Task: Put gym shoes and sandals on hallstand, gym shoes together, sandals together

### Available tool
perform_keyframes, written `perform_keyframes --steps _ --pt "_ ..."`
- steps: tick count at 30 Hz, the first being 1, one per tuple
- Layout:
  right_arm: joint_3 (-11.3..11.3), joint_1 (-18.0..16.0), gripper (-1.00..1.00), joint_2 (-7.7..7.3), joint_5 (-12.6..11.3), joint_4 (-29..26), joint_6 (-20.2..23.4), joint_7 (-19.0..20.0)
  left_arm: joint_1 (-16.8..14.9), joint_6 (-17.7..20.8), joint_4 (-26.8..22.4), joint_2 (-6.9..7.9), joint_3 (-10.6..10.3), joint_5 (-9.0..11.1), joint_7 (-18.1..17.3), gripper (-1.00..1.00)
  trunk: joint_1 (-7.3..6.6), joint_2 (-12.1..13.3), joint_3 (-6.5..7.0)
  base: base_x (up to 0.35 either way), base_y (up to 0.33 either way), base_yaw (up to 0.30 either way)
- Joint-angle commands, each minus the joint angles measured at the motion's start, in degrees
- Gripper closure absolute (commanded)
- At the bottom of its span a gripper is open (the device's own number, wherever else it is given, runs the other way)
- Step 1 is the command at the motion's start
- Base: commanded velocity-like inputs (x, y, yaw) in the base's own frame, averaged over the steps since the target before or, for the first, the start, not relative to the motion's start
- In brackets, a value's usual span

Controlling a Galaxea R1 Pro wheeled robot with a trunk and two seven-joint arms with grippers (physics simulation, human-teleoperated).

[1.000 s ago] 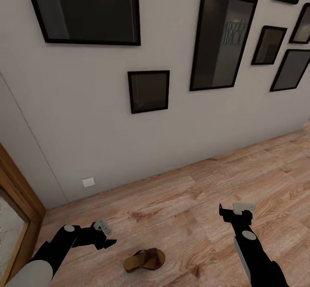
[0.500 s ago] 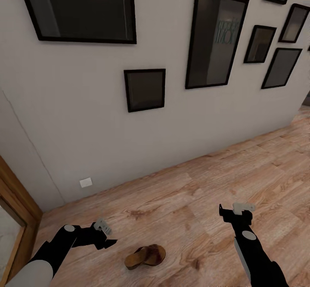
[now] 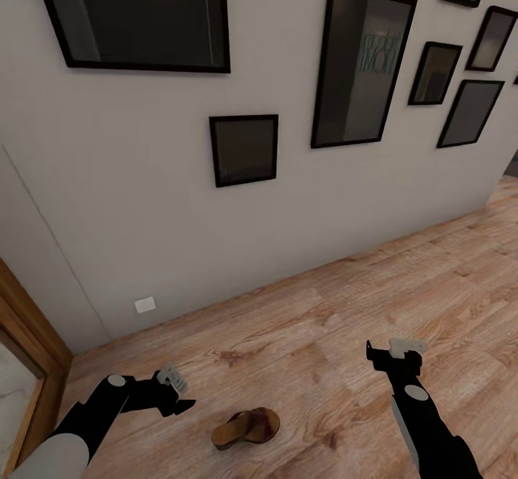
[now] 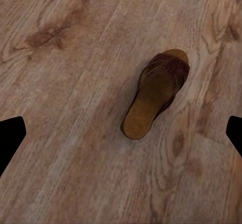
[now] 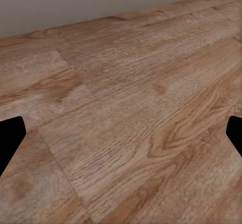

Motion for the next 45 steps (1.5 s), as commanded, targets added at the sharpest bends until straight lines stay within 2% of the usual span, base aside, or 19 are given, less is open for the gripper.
perform_keyframes --steps 1,25,45 --pt "0.05 -0.02 -1.0 0.0 0.59 -0.07 0.34 -0.16 -0.1 0.37 -0.09 -0.01 0.33 -0.29 -0.39 -1.0 -0.01 -0.02 -0.05 0.0 0.0 0.0" --pt "-0.02 -0.02 -1.0 -0.08 0.66 -0.25 0.34 -0.16 -0.75 0.42 -0.26 -0.13 0.42 -0.3 -0.34 -1.0 -0.01 -0.02 -0.09 0.0 0.0 0.0" --pt "-0.1 -0.02 -1.0 -0.09 0.73 -0.25 0.34 -0.16 -1.06 0.46 -0.24 -0.24 0.23 -0.3 -0.4 -1.0 4.38 -8.04 -5.12 0.0 0.0 0.0"
